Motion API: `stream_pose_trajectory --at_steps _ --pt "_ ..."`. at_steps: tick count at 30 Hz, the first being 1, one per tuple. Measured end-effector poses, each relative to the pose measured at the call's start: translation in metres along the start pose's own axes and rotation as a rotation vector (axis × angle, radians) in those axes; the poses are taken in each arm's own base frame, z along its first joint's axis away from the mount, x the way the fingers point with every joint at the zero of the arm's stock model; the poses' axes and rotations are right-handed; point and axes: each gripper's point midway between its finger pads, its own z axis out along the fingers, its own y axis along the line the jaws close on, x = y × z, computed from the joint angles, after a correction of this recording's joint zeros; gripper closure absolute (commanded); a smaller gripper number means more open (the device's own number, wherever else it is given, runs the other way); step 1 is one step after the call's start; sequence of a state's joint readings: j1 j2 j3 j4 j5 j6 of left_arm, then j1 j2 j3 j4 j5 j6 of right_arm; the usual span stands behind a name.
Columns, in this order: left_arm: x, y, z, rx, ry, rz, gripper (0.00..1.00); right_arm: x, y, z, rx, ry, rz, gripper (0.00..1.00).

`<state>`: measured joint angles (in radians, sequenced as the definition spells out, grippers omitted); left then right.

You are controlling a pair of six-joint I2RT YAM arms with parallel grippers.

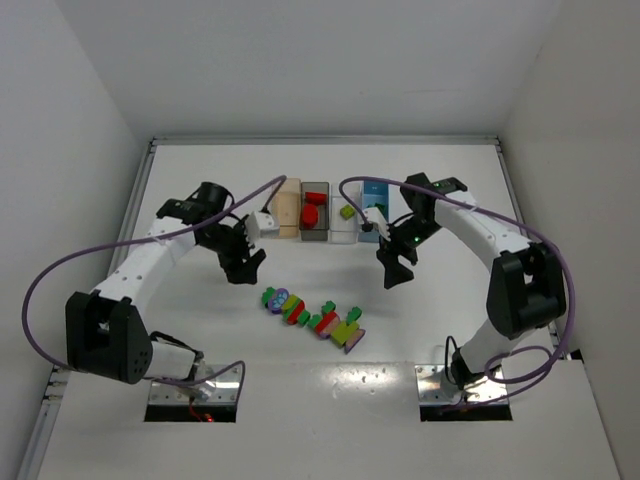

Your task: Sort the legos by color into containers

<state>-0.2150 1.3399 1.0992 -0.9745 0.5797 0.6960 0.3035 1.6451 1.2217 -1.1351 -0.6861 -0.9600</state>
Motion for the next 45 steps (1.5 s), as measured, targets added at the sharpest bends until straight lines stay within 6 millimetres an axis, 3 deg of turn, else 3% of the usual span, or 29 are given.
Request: stream_pose_trajectory --at_steps 3,5,9,13,20,33,45 --pt "0.026 -0.012 0.009 0.077 0.078 0.102 0.21 0.002 -0.001 0.001 0.0 0.01 0.014 0.26" --pt "0.031 -0.022 0.016 0.125 0.097 0.186 0.21 0.004 -0.003 0.001 0.008 0.015 0.024 0.26" --pt "0.016 -0.037 0.029 0.19 0.056 0.357 0.21 0.013 -0.008 0.002 0.032 0.028 0.063 0.26" --pt "-0.003 -0.055 0.044 0.24 -0.001 0.516 0.2 0.038 -0.009 0.009 0.051 0.052 0.162 0.26" --pt "-0.001 -0.077 0.07 0.296 -0.018 0.674 0.16 0.056 -0.018 -0.002 0.121 0.03 0.303 0.26" --pt "0.015 -0.06 0.095 0.284 0.061 0.792 0.1 0.07 -0.031 -0.022 0.191 -0.028 0.449 0.26" --pt "0.034 -0.046 0.107 0.258 0.135 0.817 0.1 0.066 -0.041 -0.032 0.212 -0.054 0.463 0.26"
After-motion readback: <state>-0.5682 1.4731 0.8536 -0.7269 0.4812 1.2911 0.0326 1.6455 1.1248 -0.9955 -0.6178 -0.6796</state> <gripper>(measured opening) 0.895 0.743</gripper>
